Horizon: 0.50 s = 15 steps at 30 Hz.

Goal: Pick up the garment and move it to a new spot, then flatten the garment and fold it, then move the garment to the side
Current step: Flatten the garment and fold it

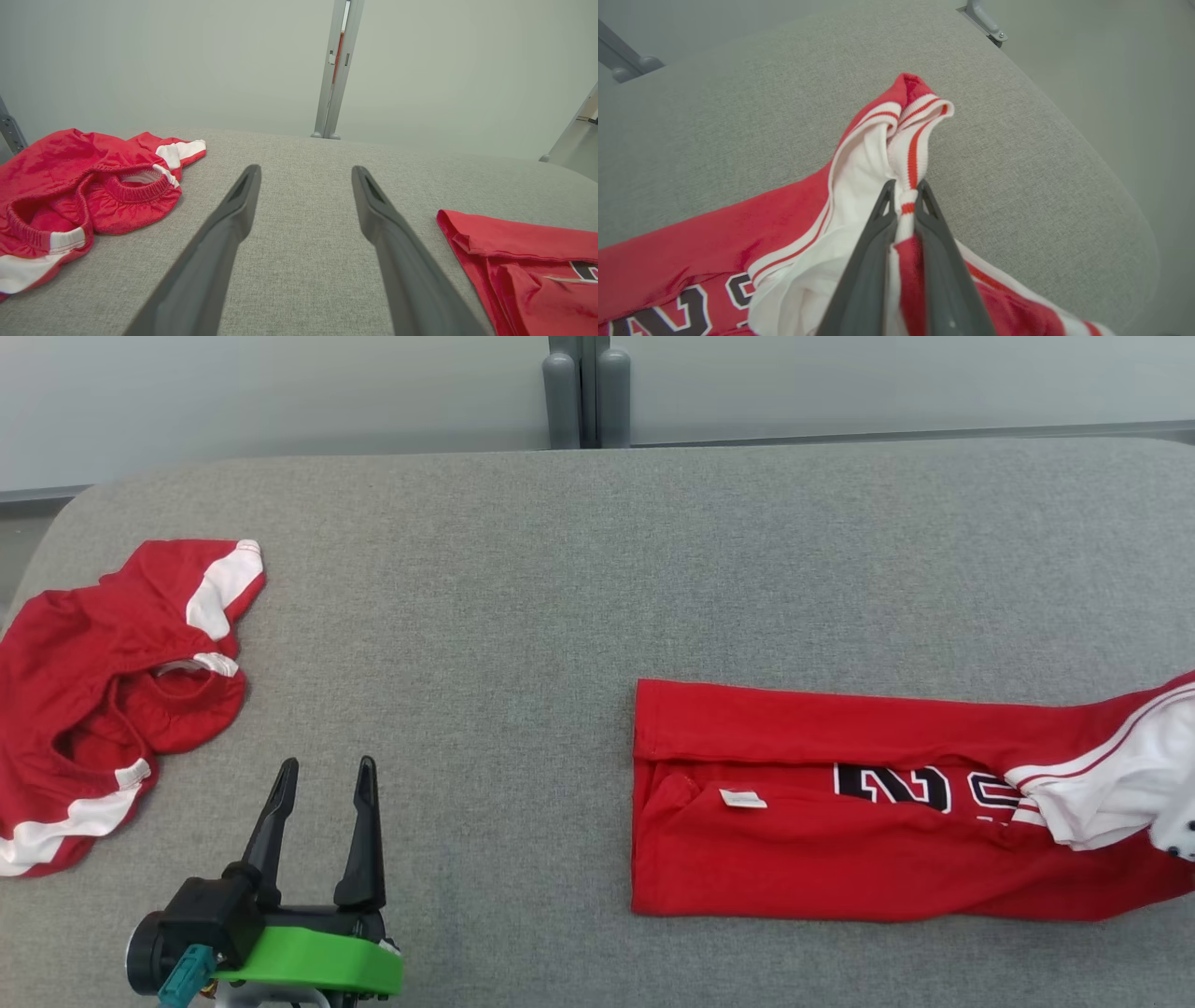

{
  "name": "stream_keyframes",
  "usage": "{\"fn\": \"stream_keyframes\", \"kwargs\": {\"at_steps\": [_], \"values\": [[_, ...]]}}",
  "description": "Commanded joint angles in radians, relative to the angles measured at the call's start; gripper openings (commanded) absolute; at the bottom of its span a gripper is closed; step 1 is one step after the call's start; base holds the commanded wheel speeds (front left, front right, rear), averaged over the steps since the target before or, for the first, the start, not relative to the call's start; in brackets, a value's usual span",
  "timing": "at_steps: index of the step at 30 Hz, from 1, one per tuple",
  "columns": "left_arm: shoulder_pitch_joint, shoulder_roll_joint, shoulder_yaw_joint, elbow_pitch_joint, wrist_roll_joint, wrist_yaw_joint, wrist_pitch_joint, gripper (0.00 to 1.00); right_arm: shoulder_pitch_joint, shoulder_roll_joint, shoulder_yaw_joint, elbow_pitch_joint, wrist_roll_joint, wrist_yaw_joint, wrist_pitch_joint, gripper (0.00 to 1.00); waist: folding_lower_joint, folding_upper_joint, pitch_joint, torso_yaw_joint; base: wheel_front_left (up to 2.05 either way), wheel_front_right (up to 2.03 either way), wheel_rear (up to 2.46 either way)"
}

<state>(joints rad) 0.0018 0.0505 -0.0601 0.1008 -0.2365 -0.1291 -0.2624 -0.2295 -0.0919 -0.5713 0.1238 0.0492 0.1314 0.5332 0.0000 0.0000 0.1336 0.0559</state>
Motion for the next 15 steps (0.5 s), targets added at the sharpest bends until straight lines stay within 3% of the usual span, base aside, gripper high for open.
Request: {"fn": "stream_keyframes", "kwargs": {"at_steps": [1,8,15], "values": [[-0.013,0.006,0.005,0.001,-0.003,-0.002,-0.003,1.00,0.017,0.008,0.044,-0.018,0.003,-0.001,0.008,0.00,0.0000,0.0000,-0.004,-0.003,0.00,0.00,0.00],[-0.017,0.009,-0.006,0.007,-0.005,-0.002,-0.003,1.00,0.061,0.035,0.366,-0.063,0.088,-0.001,0.016,0.00,0.0000,0.0000,-0.015,0.005,0.00,0.00,0.00],[-0.021,0.011,-0.011,0.008,-0.004,-0.002,-0.003,1.00,0.021,0.039,0.663,0.000,0.184,-0.001,-0.007,0.00,0.0000,0.0000,-0.014,0.017,0.00,0.00,0.00]]}}
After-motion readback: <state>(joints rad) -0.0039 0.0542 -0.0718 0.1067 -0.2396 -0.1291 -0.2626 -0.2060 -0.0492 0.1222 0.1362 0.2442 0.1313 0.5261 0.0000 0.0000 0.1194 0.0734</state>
